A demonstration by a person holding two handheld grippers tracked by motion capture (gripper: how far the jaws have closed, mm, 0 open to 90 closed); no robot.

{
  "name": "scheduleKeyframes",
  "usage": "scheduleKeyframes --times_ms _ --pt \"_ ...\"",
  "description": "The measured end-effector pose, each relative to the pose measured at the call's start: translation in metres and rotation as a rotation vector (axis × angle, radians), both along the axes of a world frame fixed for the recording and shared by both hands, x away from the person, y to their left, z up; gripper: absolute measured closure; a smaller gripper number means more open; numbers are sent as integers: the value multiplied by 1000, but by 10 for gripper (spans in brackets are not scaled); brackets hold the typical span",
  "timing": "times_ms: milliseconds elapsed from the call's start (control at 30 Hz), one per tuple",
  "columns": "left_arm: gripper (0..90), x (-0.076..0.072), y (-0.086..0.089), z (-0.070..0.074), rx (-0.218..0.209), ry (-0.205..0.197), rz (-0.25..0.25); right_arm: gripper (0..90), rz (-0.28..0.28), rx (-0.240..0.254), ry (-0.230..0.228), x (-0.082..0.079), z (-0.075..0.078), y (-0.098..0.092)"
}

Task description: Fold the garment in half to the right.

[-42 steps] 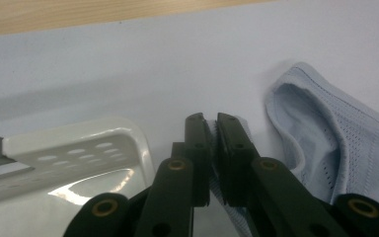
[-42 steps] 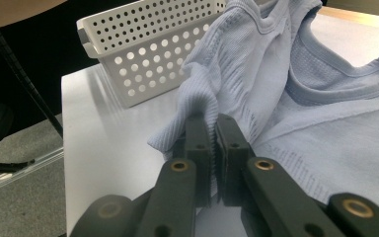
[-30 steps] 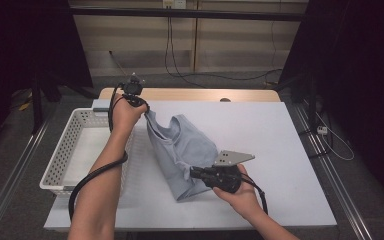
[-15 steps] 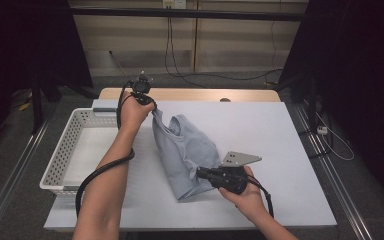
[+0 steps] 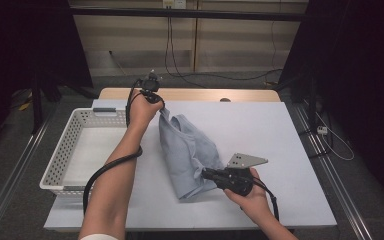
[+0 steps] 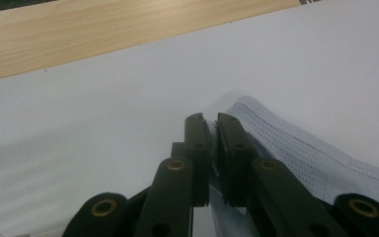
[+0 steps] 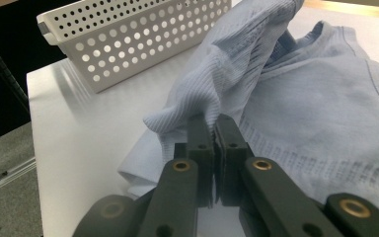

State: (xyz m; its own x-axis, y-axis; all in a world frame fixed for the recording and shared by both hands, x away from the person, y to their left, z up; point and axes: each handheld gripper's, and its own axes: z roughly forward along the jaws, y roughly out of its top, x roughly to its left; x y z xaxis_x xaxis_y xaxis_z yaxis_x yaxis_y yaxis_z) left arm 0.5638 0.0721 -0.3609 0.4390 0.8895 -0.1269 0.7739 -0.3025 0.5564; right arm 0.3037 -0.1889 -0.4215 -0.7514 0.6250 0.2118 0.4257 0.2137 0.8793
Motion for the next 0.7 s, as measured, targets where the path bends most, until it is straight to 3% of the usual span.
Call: scheduleKeyframes --times_ms 333,533,700 --pt "790 1 -4 3 -6 -43 -12 879 -14 -16 8 0 -2 -6" --pt "644 0 1 6 -17 -63 -6 879 -38 -47 11 2 -5 -10" --pt "591 -2 2 4 -10 -57 -24 878 -50 -64 20 5 -8 -11"
